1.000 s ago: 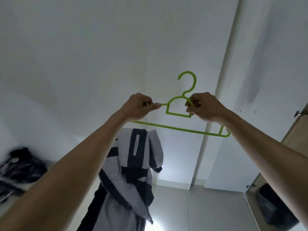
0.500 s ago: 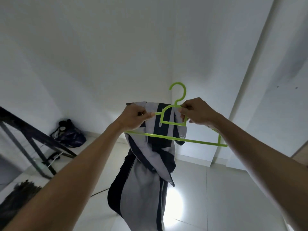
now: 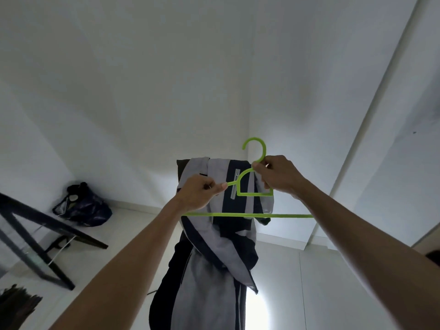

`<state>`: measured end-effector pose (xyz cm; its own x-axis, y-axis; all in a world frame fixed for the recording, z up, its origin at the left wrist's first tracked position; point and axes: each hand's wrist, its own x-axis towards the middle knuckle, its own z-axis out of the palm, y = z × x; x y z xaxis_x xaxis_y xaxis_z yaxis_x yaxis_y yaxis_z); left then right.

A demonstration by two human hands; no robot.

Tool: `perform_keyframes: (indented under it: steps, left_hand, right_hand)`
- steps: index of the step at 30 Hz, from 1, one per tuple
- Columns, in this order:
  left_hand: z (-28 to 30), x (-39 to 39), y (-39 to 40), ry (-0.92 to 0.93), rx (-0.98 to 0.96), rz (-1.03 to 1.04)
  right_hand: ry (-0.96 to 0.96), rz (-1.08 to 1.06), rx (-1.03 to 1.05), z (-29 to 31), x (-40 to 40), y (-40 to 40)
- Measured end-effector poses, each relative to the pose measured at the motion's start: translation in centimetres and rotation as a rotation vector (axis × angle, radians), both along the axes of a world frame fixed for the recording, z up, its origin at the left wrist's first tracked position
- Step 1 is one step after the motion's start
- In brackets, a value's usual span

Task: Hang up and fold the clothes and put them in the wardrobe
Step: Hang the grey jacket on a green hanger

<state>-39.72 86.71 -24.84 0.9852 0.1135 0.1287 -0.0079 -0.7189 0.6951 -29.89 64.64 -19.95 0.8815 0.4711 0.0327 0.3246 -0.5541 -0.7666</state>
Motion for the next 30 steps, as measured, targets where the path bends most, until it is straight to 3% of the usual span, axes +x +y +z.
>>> perform_keyframes:
  steps: [6,12,15,21,24,26,30]
  left_hand:
    - [-2.6,9.9,8.1,0.129,-0.171,-0.010]
    - [-7.2,22.6,17.8,0.208,0.113,0.201]
    - [-9.7,28.0,21.3,0.260,0.165,0.281]
    - [-13.8,35.8,23.2,0.725,0.197,0.229]
    - [-14.5,38.4,22.7,0.904,0.179,0.070]
    - [-14.6,39.6,22.4,0.890,0.149,0.023]
    - [-15.5,40.2,22.6,0.731,-0.063,0.130]
  right_hand:
    - [-0.007,-0.160,-0.048,-3.8,9.0,7.9]
    - [0.046,-0.272,-0.153,-8.5,19.1,15.9]
    - [0.069,-0.271,-0.185,-11.0,23.0,18.5]
    - [0.138,-0.290,-0.289,-16.8,28.8,22.3]
    - [0.132,-0.310,-0.388,-18.6,30.1,23.5]
    - [0.121,-0.307,-0.427,-19.2,30.6,23.8]
    - [0.143,-0.299,-0.410,-19.5,30.5,23.5]
